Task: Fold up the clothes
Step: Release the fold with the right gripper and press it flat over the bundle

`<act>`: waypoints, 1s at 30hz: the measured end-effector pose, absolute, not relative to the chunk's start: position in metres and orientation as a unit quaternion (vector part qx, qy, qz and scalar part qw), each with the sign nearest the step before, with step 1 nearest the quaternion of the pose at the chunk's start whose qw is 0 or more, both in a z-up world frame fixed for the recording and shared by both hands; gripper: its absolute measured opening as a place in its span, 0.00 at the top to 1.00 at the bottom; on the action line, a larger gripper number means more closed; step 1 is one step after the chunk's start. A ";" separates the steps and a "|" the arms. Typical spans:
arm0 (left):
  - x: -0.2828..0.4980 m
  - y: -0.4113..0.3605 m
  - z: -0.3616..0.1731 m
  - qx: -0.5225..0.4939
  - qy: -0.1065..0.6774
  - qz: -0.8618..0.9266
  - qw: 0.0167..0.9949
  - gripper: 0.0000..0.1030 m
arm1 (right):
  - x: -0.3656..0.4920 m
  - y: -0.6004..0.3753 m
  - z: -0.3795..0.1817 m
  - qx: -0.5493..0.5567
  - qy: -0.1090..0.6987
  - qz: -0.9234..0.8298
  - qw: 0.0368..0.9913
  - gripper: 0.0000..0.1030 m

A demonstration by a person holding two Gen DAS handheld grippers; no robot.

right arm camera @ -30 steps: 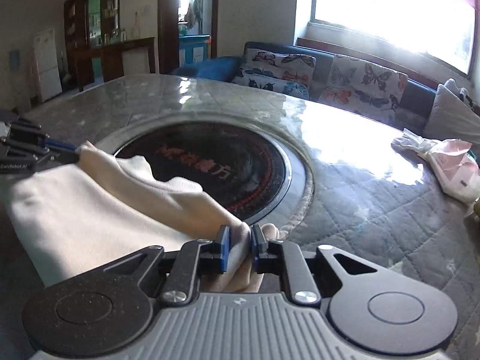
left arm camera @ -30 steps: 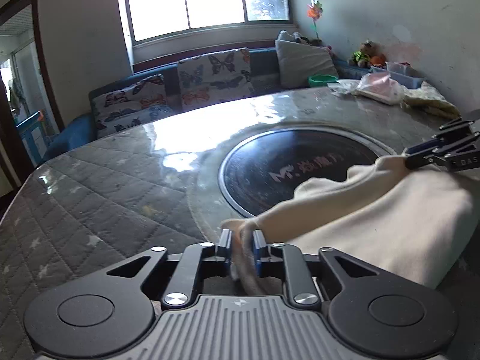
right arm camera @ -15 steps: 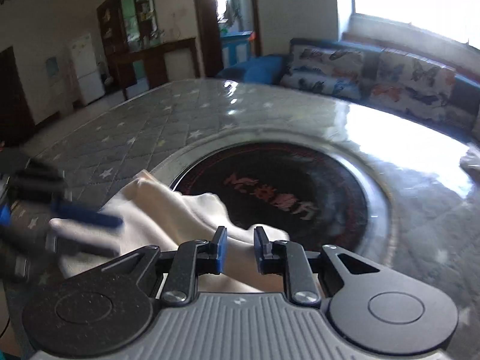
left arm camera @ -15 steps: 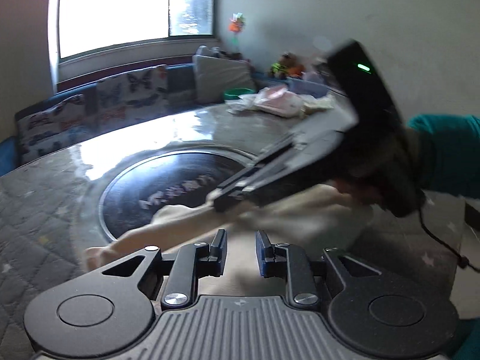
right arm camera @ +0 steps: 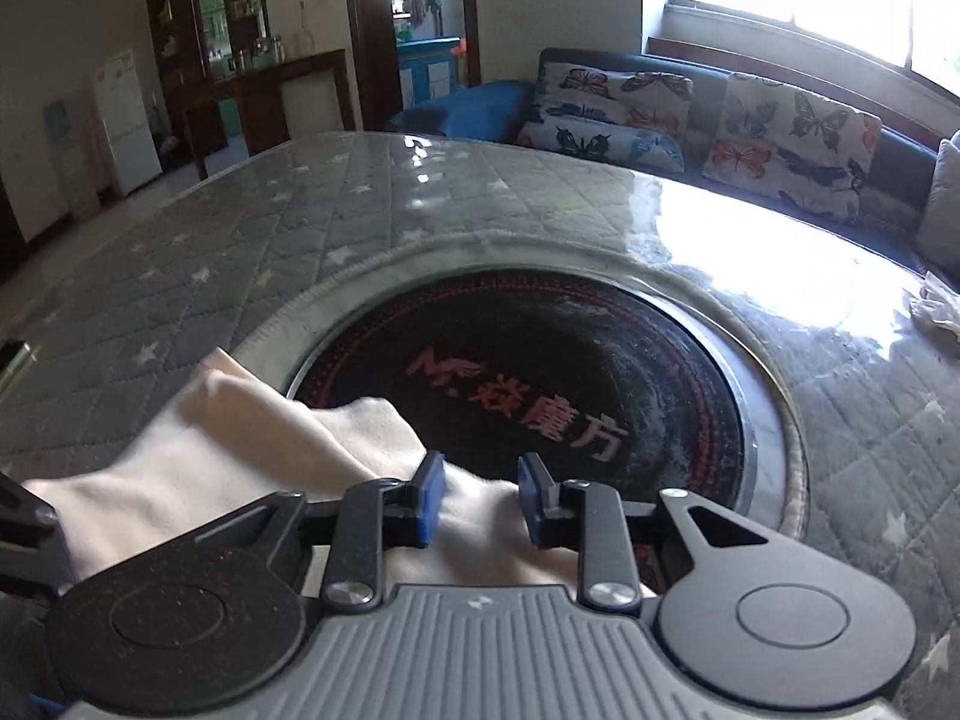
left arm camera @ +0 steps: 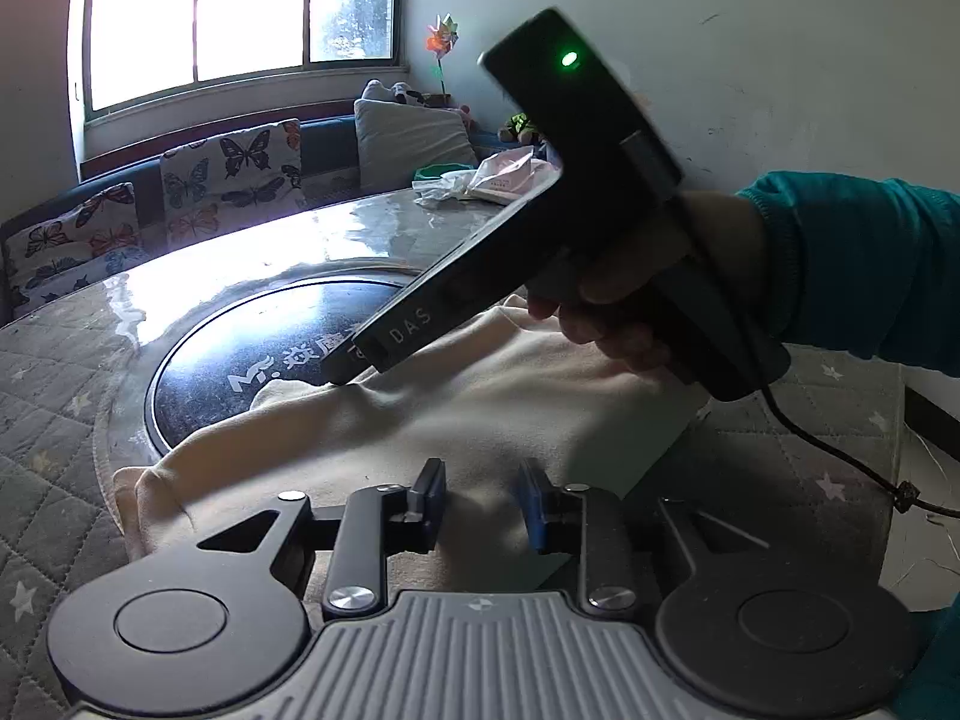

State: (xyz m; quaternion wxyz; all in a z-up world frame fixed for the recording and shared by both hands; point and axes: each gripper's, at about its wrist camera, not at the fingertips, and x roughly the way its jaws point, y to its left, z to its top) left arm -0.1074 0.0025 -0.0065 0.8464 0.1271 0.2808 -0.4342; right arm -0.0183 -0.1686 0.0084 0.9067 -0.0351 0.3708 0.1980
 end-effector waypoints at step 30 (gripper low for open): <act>-0.078 0.058 0.005 0.009 0.315 -0.355 0.880 0.54 | -0.110 -0.200 0.033 -0.032 0.357 0.244 0.901 0.71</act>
